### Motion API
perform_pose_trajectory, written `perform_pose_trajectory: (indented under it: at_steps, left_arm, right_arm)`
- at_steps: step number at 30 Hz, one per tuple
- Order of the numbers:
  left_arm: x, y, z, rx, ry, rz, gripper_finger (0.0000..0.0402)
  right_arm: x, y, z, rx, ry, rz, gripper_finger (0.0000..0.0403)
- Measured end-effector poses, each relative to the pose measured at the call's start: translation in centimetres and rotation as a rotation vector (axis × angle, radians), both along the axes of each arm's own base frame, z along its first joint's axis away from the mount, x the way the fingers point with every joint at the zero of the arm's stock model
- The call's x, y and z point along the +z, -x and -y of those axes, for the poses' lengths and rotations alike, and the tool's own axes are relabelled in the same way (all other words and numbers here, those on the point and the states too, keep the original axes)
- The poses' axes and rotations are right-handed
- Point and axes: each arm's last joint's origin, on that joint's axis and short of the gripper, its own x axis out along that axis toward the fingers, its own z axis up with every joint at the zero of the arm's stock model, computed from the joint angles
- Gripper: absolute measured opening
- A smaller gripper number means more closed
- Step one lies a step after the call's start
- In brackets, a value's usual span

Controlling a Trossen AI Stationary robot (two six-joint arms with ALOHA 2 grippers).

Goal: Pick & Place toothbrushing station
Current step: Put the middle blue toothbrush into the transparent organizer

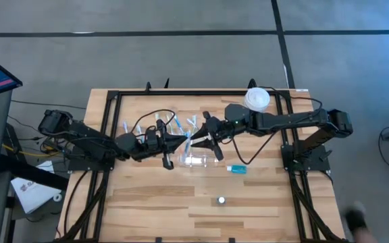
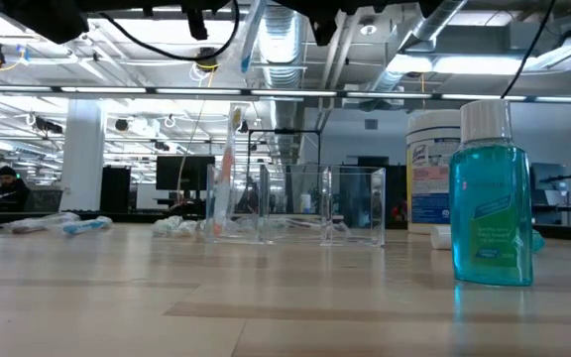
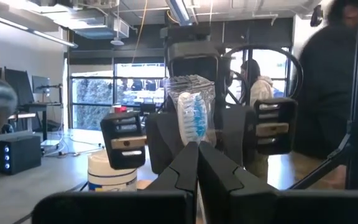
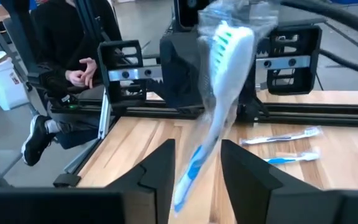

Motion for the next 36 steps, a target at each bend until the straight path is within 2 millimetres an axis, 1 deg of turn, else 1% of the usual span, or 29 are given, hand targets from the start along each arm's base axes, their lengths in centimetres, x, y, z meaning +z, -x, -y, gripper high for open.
perform_pose_trajectory:
  at_steps: [3,21,27,36]
  left_arm:
    - [-0.02,-0.01,0.00,0.001,-0.005,-0.003,0.0000]
    - [-0.01,-0.02,-0.07,0.004,-0.006,-0.002,0.0000]
    - [-0.02,-0.02,-0.04,-0.010,-0.011,-0.003,0.0000]
    - [-0.03,-0.02,-0.02,-0.013,-0.012,-0.002,0.0000]
  right_arm:
    - [0.16,-0.04,-0.23,0.007,0.001,0.017,0.0123]
    - [0.54,-0.13,-0.19,0.005,0.002,0.059,0.0118]
    - [0.50,-0.16,-0.01,-0.052,0.014,0.055,0.0118]
    - [0.55,-0.17,-0.04,-0.054,0.015,0.060,0.0118]
